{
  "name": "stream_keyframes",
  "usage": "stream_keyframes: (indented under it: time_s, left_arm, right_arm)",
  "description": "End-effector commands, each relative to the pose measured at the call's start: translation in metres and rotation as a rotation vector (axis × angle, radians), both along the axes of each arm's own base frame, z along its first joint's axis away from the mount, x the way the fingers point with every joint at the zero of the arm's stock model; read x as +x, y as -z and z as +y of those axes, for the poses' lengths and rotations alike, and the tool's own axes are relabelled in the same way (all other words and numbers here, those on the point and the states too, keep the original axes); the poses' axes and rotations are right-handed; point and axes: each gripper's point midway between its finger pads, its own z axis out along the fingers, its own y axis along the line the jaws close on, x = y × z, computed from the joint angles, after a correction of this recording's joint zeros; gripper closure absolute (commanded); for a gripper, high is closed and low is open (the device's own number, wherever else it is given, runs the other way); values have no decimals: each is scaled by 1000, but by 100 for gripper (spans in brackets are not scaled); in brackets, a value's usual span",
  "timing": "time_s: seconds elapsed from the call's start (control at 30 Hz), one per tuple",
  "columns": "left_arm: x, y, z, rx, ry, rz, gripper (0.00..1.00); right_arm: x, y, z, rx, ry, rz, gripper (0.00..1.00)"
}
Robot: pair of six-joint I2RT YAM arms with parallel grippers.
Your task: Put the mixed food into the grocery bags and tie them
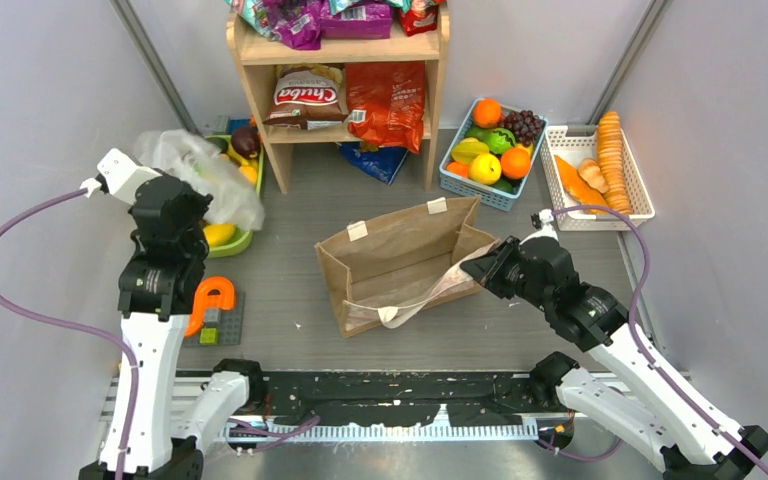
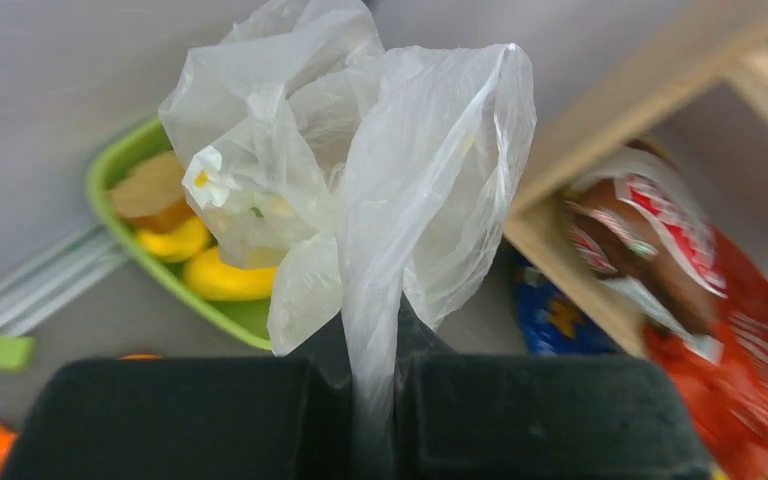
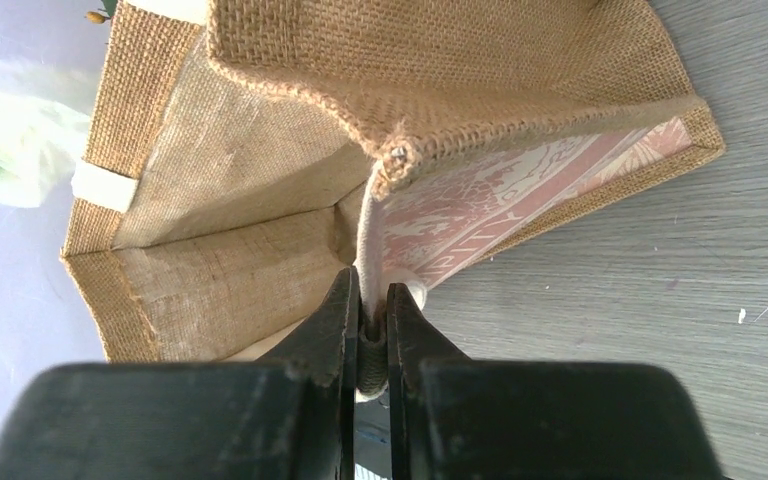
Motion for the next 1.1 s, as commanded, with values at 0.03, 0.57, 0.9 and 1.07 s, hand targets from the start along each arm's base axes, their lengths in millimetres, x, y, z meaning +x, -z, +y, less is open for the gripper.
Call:
stream_keyframes:
  time_s: [0.03,0.57,0.9,1.07]
  left_arm:
    - [-27,25,71,138,-404,130,100]
    - [41,20,3,287,177,265,1]
    - [-3,35,-61,193,508,240,0]
    - [-29,30,-108,76,691,139,2]
  right_arm:
    - [2,-18,3,-3,-24,-50,95]
    - [0,-30,5,2,-44,-45,95]
    - [0,-30,7,4,-52,-36,95]
    - [2,-31,10,6,-56,-39,95]
